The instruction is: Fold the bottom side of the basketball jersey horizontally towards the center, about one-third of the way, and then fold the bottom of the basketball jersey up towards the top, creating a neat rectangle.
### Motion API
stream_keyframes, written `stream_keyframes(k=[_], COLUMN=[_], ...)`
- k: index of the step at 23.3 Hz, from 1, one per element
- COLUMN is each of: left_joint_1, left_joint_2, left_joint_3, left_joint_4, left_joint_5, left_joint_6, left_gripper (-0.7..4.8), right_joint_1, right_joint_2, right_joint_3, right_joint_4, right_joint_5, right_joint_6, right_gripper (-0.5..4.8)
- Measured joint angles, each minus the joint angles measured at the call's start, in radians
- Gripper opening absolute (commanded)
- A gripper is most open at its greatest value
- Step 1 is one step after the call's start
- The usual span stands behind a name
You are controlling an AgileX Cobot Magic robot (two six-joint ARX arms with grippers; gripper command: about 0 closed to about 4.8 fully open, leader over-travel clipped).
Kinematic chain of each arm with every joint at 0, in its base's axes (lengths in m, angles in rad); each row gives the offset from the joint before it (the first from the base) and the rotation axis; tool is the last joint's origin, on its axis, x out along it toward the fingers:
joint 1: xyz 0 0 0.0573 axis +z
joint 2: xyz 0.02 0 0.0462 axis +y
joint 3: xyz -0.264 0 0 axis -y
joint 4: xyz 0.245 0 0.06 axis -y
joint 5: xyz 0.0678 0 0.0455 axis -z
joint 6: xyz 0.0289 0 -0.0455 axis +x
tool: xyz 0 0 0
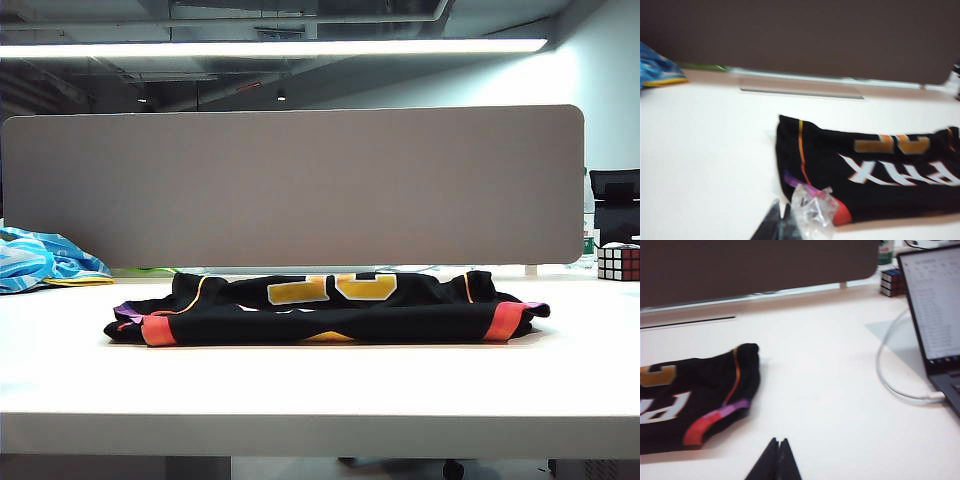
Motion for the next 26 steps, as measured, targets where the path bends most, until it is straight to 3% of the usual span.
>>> stream_keyframes(k=[3, 9, 15, 18, 26], left_joint_1=[0.0, 0.002, 0.002, 0.002, 0.002], left_joint_2=[0.0, 0.0, 0.0, 0.0, 0.0], left_joint_3=[-0.039, -0.038, -0.039, -0.037, -0.037], left_joint_4=[0.065, 0.077, 0.147, 0.209, 0.203], left_joint_5=[-0.043, -0.059, -0.058, -0.058, -0.058], left_joint_6=[0.0, 0.023, 0.061, 0.098, 0.105], left_gripper=[-0.06, -0.06, -0.06, -0.06, -0.06], right_joint_1=[0.0, 0.0, 0.001, 0.0, 0.0], right_joint_2=[0.0, 0.0, 0.0, 0.0, 0.0], right_joint_3=[-0.119, -0.124, -0.124, -0.124, -0.124], right_joint_4=[0.106, 0.151, 0.299, 0.306, 0.306], right_joint_5=[0.009, -0.008, -0.057, -0.059, -0.059], right_joint_6=[0.001, -0.014, -0.023, -0.023, -0.023], right_gripper=[-0.05, -0.05, -0.05, -0.05, -0.05])
